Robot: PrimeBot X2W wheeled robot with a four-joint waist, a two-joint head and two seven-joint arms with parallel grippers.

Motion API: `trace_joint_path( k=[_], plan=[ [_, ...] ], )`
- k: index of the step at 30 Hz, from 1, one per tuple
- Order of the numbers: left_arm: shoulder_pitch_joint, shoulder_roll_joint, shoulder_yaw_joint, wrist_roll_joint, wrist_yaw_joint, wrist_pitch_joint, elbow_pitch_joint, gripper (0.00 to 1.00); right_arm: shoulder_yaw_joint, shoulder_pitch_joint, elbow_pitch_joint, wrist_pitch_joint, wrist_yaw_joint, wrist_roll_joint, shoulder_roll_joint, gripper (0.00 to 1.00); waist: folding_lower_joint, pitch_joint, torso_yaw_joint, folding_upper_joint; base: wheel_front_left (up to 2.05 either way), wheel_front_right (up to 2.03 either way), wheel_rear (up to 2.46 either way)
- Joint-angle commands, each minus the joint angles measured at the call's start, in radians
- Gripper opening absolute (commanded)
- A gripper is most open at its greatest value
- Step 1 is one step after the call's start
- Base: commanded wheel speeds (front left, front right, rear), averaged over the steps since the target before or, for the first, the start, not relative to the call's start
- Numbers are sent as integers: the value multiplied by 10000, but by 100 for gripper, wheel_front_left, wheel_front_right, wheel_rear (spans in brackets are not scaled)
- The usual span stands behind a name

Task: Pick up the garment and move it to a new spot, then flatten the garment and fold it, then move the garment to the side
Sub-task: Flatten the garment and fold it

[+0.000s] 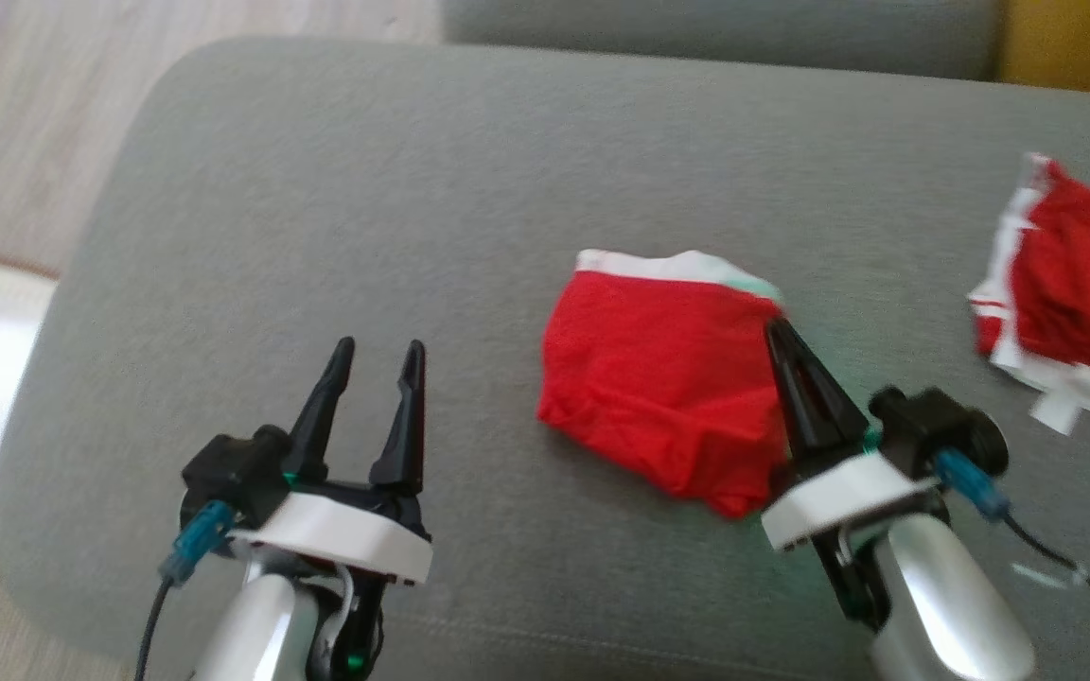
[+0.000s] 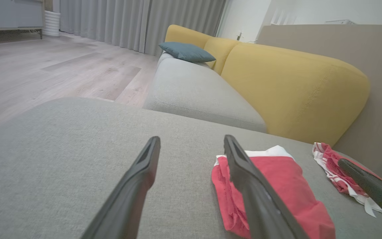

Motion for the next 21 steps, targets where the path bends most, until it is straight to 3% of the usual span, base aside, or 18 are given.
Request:
trace_joint_path(
  k=[1, 11, 15, 21],
  plan=[
    [-484, 51, 203, -108, -44, -78, -241, 100, 334, -650, 64, -31, 4, -98, 17, 0, 0, 457, 641, 0, 0, 0, 0],
    [-718, 51, -78, -281, 40, -78, -210, 100, -254, -2297, 3158, 11, 4, -763, -24, 0, 0, 1072, 1809, 0, 0, 0, 0],
    [-768, 51, -181, -333, 74, -78, -224, 100, -713, -2718, 4099, -38, 4, -1013, -22, 0, 0, 1210, 2014, 0, 0, 0, 0],
    [-779, 51, -253, -320, 161, -78, -214, 100, -511, -3080, 5237, -80, 4, -904, 3, 0, 0, 1238, 1996, 0, 0, 0, 0]
  ],
)
